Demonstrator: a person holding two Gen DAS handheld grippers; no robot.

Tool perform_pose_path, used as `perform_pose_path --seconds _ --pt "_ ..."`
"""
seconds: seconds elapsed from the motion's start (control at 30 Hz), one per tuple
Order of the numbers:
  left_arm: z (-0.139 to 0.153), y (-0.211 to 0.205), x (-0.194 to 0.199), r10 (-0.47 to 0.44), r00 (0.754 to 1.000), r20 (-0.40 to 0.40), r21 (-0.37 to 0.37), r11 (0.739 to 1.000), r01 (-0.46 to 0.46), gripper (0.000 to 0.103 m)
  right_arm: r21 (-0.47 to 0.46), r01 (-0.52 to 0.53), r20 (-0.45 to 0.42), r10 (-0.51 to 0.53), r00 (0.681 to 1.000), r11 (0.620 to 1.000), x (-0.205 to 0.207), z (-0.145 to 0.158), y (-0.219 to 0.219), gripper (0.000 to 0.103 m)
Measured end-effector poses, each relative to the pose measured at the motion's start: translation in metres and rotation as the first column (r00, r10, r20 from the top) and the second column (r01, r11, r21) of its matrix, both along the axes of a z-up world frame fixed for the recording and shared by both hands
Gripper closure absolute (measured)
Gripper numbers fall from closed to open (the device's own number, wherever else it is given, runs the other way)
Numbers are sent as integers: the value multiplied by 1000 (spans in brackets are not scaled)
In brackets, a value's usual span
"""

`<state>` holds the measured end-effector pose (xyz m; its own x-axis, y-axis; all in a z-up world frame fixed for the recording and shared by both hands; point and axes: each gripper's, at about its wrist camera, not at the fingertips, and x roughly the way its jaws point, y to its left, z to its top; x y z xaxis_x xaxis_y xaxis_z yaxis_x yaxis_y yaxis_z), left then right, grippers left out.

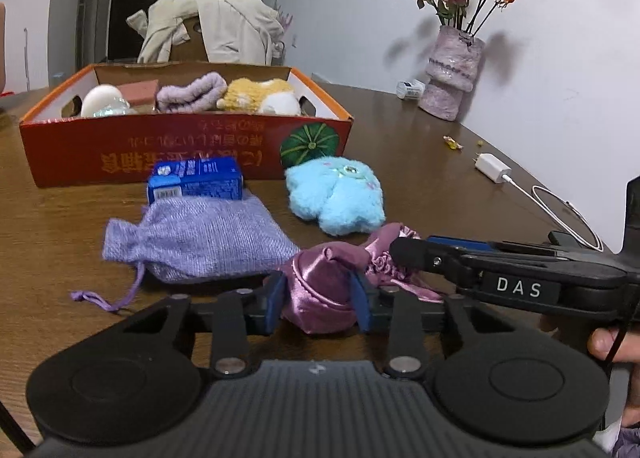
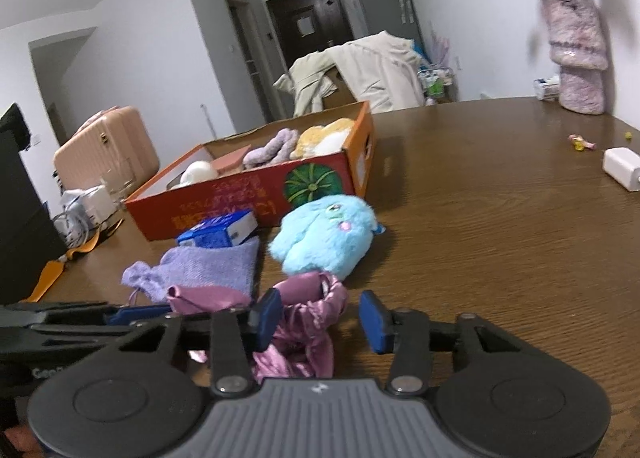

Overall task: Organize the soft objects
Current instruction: 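Carry the scrunchie into the box beside the lilac towel and release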

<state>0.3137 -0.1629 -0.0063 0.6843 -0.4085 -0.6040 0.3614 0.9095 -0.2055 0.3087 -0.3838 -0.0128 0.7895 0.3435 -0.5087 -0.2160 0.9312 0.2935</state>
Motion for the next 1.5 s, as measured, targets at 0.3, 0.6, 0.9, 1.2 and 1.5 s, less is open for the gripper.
perform_pose_path --seconds 0.3,0.6,0.9,1.2,1.5 --pt "-1 3 -7 -14 1000 -16 -20 1000 14 81 22 -58 -47 59 997 998 -7 -11 12 89" --pt "25 16 -25 -20 999 46 -51 998 23 84 4 -58 21 58 998 998 -27 17 18 91" --pt "77 40 26 -53 991 122 -103 992 66 84 -37 -73 142 78 987 997 4 73 33 91" --pt "81 60 173 -45 999 -21 -136 990 42 84 -79 -81 55 85 995 994 146 101 58 91" --pt "38 78 278 14 984 -175 -84 996 -29 84 -265 -74 -78 55 995 962 254 66 120 91"
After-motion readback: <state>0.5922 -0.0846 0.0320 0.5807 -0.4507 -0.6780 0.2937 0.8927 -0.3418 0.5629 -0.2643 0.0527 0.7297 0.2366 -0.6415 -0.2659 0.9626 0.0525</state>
